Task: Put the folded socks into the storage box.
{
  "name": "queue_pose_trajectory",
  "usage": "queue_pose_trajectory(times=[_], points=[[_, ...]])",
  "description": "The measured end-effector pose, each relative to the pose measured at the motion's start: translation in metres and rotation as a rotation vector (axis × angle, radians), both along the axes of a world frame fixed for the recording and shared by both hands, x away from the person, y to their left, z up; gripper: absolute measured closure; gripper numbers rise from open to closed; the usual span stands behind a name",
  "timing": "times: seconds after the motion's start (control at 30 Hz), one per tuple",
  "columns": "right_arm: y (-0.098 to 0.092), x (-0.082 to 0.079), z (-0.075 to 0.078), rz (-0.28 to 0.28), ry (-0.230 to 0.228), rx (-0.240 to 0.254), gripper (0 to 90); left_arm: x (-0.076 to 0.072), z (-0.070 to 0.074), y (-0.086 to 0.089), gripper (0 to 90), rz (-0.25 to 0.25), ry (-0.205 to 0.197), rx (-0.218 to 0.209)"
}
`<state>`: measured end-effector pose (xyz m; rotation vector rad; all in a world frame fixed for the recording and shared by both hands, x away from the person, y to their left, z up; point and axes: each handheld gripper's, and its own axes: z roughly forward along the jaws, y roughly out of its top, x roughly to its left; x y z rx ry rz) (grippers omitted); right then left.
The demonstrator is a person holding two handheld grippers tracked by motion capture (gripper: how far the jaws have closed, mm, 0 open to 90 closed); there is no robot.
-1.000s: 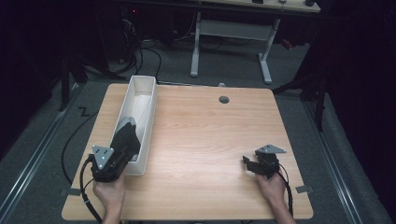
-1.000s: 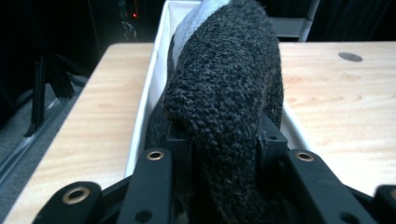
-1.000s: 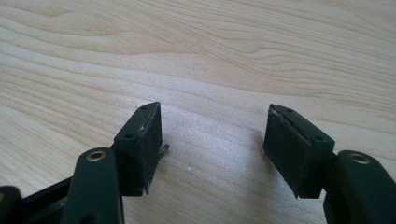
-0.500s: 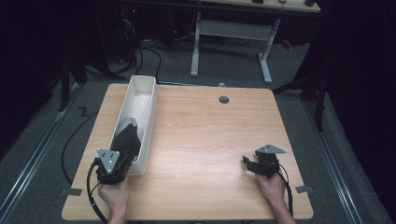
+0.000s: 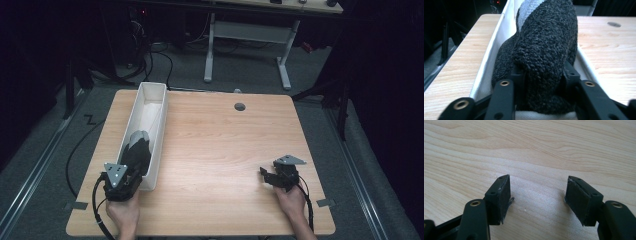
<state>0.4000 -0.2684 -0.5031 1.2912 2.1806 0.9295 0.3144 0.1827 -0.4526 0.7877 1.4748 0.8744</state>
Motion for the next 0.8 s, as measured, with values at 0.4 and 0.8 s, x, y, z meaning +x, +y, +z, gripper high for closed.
queue_pose_trajectory(times=[0.4, 0.8], points=[[-0.001, 0.001, 0.0, 0.0, 0.005, 0.007, 36.4, -0.012, 0.017, 0.01, 38.6, -0.022, -0.022, -0.019], [0.0, 0.0, 0.0, -0.001, 0.0, 0.002, 36.5, 0.018, 0.061, 0.003, 29.1, -0.131, 0.018, 0.048]])
